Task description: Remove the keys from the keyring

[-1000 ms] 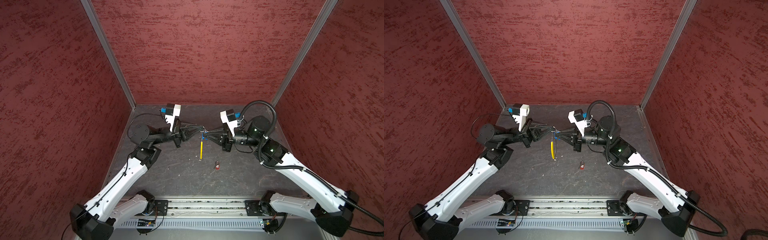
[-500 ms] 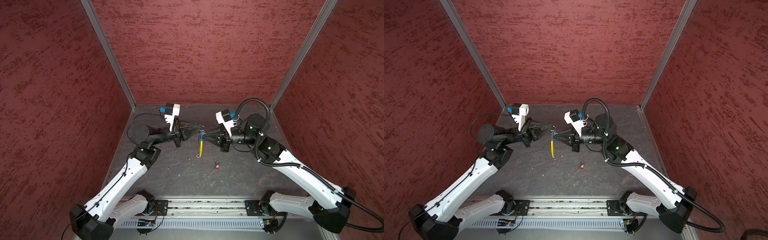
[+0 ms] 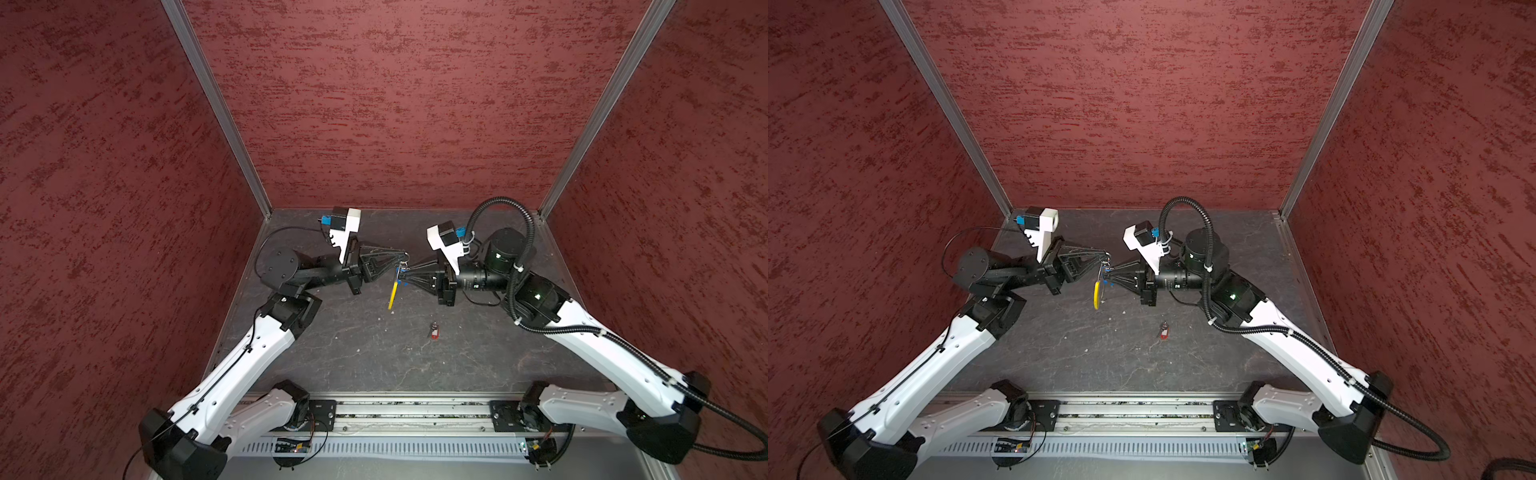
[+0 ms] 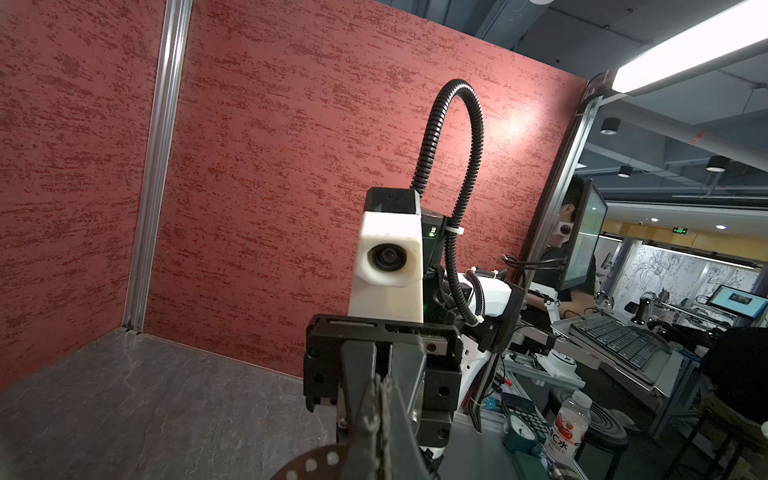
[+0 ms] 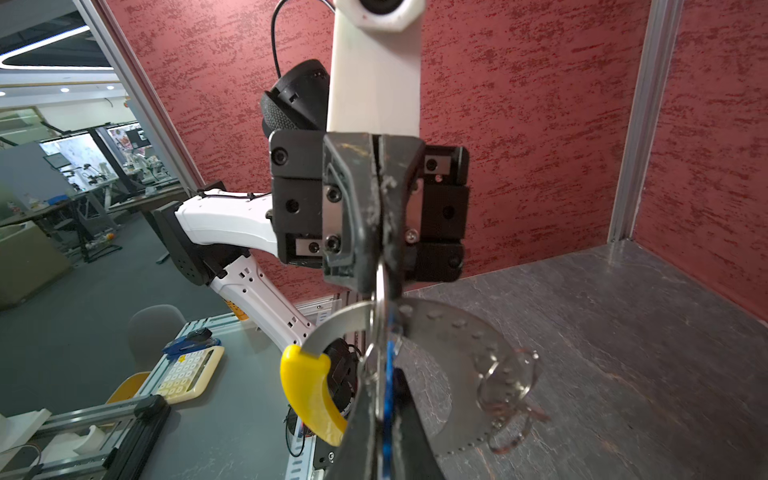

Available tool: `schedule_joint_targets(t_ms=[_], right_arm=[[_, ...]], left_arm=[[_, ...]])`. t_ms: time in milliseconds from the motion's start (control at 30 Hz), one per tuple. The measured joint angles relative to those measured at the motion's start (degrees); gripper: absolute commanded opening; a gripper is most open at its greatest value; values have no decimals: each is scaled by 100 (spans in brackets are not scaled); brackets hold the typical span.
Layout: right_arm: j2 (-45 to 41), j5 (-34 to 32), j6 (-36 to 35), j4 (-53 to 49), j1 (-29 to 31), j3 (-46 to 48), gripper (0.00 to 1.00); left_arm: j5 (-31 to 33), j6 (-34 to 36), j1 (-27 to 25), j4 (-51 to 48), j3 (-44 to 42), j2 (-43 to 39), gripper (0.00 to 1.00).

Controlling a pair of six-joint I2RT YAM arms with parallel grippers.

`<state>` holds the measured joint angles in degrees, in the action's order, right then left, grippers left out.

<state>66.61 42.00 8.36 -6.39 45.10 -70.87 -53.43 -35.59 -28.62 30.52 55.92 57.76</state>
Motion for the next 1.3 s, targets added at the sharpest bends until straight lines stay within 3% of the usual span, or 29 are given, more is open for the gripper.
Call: schedule_joint_targets(t_ms=[100, 433, 767, 967, 1167, 1300], right_arm=[[-162, -267, -96, -188, 24, 4, 51], [-584, -850, 192, 295, 24, 57, 55], [-363, -1187, 839, 1174, 24, 385, 51], [-295, -1185, 1008, 1394, 24, 546, 41], [-295, -1117, 1056, 1475, 24, 549, 40], [-295, -925, 1088, 1480, 15, 549, 32]], left_arm=[[0, 50, 0, -9, 0, -46, 0], [87, 55, -26, -4, 0, -63, 0], [221, 52, -81, 59, -195, 15, 0], [258, 48, -94, 101, -254, 76, 0], [260, 48, -96, 162, -254, 74, 0], [258, 48, -96, 170, -254, 74, 0]])
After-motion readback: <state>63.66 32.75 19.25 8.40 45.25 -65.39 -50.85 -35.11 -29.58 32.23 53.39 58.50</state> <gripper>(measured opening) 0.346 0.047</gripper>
